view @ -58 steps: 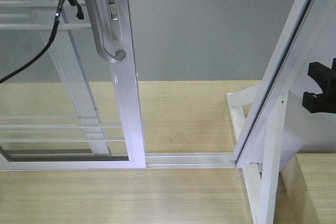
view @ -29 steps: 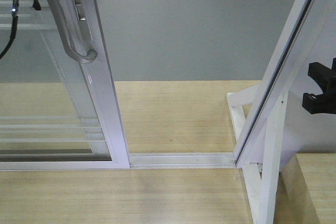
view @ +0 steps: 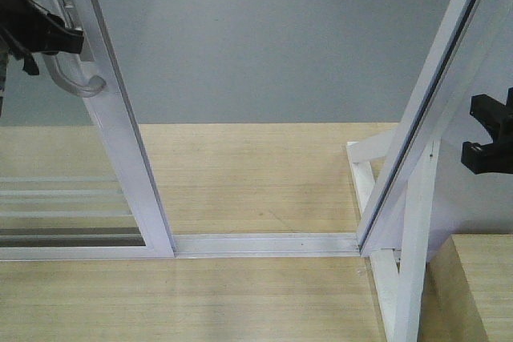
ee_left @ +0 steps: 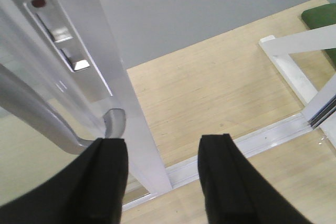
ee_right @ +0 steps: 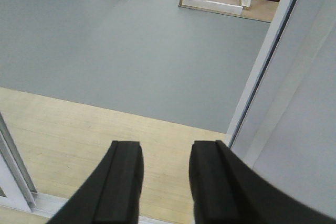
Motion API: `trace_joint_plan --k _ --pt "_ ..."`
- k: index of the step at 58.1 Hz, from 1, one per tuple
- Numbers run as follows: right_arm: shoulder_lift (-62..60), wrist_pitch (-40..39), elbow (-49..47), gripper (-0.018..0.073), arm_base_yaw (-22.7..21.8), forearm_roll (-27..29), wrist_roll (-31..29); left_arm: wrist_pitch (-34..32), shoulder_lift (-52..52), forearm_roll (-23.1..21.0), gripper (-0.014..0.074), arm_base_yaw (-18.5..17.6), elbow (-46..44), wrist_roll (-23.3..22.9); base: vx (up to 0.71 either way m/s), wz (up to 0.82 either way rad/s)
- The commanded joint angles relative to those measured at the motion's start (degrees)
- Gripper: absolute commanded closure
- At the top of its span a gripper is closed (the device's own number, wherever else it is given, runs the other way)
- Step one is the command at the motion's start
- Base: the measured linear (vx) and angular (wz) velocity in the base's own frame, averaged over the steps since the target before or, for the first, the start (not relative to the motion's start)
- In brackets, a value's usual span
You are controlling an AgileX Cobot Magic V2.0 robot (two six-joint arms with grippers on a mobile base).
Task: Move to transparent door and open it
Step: 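Open the left gripper and withdraw it from the handle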
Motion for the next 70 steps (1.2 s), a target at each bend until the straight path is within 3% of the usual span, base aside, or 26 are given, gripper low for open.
trace_joint_plan --k 1,13,27,37,58,63,70 --pt "-0.27 -4.81 -1.63 0.0253 -0.17 -0.66 -0.49 -6.15 -6.96 -6.38 0.0162 -0.13 2.99 3.82 0.00 0.00" --pt "-0.27 -4.34 -1.63 0.0253 -0.17 -0.49 -0.43 -9.66 -17.57 -15.76 0.0162 -0.13 11.07 8.21 0.00 0.00" --pt "-0.27 -4.13 -1.63 0.0253 -0.17 -0.44 -0.37 -11.19 -30.85 -20.65 0.0162 -0.13 20.72 8.11 0.00 0.00" --pt "-0.27 -4.13 -1.63 0.0253 -0.17 -0.44 -0.37 -11.91 -41.52 -28.28 0.0162 -0.13 29.10 8.11 0.00 0.00" --pt "-0.27 -3.94 -1.63 0.0253 -0.17 -0.44 -0.37 -7.19 -55.41 -27.95 0.0174 -0.13 34.08 8.09 0.00 0.00" --pt "-0.27 -3.94 -1.63 0.0253 -0.17 -0.44 -0.37 -8.29 -56.96 -29.03 0.0237 -0.13 34.08 7.46 0.00 0.00" --pt "-0.27 -3.94 -1.63 0.0253 -0.17 -0.44 -0.37 -10.21 -58.88 -29.49 0.0463 -0.13 35.30 7.46 0.00 0.00"
